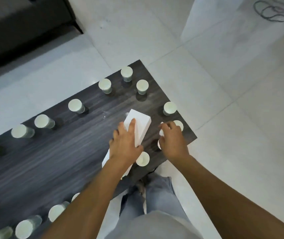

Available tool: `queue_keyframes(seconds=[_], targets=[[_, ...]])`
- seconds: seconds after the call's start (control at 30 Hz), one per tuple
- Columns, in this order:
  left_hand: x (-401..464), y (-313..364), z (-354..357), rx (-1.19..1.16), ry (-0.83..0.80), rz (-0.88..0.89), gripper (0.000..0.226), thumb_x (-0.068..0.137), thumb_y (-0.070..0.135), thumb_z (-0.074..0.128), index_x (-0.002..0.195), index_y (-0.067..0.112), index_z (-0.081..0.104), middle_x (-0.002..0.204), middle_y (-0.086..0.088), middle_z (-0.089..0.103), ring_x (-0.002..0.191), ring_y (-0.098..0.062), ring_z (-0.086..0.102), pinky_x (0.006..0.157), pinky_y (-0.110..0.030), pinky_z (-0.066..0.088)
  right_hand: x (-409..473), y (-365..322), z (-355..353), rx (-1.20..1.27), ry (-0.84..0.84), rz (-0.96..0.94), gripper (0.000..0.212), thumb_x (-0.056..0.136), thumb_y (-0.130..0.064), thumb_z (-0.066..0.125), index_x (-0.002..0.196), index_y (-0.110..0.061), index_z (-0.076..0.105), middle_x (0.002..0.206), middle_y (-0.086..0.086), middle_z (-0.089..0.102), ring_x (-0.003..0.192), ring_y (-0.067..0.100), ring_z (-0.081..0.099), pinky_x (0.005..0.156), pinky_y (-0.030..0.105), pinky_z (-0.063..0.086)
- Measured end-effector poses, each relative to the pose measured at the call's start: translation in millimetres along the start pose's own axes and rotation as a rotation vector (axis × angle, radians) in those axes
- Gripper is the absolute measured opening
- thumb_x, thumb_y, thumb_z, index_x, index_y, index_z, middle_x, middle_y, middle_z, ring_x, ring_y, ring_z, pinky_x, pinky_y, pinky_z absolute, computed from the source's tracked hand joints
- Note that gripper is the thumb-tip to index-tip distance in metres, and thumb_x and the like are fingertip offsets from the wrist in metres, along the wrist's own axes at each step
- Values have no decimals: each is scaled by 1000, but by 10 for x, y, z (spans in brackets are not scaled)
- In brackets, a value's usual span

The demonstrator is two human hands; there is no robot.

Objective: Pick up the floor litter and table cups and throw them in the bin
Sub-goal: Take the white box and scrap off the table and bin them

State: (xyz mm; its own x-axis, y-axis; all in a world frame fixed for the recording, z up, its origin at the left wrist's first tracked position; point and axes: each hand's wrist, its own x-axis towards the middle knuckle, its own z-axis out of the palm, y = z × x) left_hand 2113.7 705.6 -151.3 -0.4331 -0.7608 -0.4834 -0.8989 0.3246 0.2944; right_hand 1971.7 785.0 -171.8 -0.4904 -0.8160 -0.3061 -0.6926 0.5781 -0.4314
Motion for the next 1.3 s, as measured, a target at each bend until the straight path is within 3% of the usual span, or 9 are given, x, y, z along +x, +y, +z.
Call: queue_keyframes(seconds=[0.2,0.4,0.6,0.73,0.93,1.3], targets=[[-753,707,-8,120,-66,160,91,80,39,66,148,30,6,142,-9,21,126,-32,33,100,-49,38,-1114,549,-448,122,113,221,34,93,-11,54,126,-18,54,132,5,49,117,25,47,94,36,49],[-1179,1910,243,256,-127,408,88,82,38,63,149,28,7,148,-10,17,127,-35,31,100,-48,36,-1891,1416,-1002,215,229,408,36,94,-9,51,129,-18,53,135,4,46,118,22,46,92,29,47],[-1598,3941,1012,375,-132,702,91,79,40,66,148,26,8,144,-10,21,119,-32,38,93,-44,41,-2722,3168,-1887,241,439,643,37,92,-6,48,127,-14,55,130,6,48,112,24,48,87,31,47],[-2061,5256,1669,299,-188,799,93,77,41,67,148,25,10,142,-10,23,120,-32,36,94,-45,42,-3331,4331,-2406,263,526,775,36,92,-5,47,126,-14,55,130,6,49,112,24,48,86,31,48],[-2636,6668,2382,381,-223,990,92,76,41,66,148,25,11,139,-9,26,114,-30,39,88,-41,45,-4099,5636,-3073,332,586,940,38,90,-3,50,127,-13,55,132,7,46,116,25,48,91,35,48],[-2411,9241,3218,460,-257,1120,91,78,41,67,148,25,11,136,-9,28,117,-30,39,92,-42,44,-3972,7790,-4153,421,687,1065,38,90,-2,53,126,-13,56,129,7,48,113,24,51,90,36,51]])
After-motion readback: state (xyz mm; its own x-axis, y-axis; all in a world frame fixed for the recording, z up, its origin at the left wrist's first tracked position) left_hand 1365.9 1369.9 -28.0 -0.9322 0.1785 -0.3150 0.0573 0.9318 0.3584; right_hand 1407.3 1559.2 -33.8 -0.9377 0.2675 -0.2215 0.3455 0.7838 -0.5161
